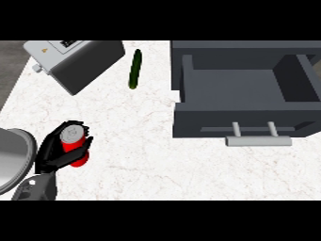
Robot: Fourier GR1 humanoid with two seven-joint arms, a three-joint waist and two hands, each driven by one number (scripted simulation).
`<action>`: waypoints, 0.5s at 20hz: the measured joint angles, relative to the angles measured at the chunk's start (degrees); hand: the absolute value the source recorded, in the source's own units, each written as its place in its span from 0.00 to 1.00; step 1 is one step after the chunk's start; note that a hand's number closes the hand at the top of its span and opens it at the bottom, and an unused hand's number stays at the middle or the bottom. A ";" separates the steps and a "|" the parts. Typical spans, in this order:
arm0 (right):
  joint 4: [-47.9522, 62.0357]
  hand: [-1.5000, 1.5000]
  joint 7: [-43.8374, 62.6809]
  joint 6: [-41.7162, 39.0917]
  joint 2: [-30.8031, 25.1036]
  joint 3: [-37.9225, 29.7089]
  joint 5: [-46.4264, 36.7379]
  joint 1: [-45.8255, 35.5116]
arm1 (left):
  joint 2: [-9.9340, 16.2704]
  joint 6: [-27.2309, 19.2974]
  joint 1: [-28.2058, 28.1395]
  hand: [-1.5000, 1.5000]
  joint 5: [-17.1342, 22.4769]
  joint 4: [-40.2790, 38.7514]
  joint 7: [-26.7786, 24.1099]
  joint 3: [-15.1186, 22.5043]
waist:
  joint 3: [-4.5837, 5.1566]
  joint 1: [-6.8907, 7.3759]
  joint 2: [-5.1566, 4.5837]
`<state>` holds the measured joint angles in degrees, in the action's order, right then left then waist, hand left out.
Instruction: Pick up the can, place it into the drawer and close the drawer
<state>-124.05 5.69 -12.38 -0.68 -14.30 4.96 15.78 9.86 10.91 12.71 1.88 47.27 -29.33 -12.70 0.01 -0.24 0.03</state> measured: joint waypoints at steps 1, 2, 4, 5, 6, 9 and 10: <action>0.36 0.00 0.13 0.11 -0.14 -0.21 -0.05 -0.51 | -0.19 0.58 -0.46 1.00 0.66 1.73 1.28 0.25 | -0.01 0.06 0.01; 0.46 0.00 -0.36 0.11 0.02 -0.17 0.21 -0.07 | -0.43 0.73 -0.93 1.00 0.96 3.17 2.19 0.63 | -0.01 0.08 0.02; 0.78 0.00 -1.59 -0.39 0.27 0.12 -0.01 1.13 | -0.81 1.21 -1.16 1.00 1.53 4.99 3.50 1.23 | 0.00 0.07 0.03; 0.48 0.00 -1.21 -0.12 0.36 0.56 -0.22 1.15 | -0.74 1.73 -1.28 1.00 2.04 6.37 4.44 1.41 | -0.02 0.09 0.02; -0.22 0.00 -1.04 -0.37 0.41 0.42 0.20 1.56 | -1.44 1.42 -1.66 1.00 2.15 7.95 5.02 1.93 | -0.03 0.10 0.03; 0.68 0.00 -1.22 0.12 -0.14 0.22 0.52 0.79 | -1.44 2.33 -2.52 1.00 3.60 12.25 7.27 2.29 | -0.01 0.15 0.04; 0.53 0.00 -1.06 0.29 -0.03 0.22 0.36 0.53 | -2.11 1.29 -2.80 1.00 3.58 13.27 7.56 2.47 | -0.03 0.15 0.03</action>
<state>-123.53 4.64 -12.09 -0.72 -14.08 5.32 16.30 7.75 12.20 9.91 5.46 60.54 -21.77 -10.23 -0.02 -0.09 0.07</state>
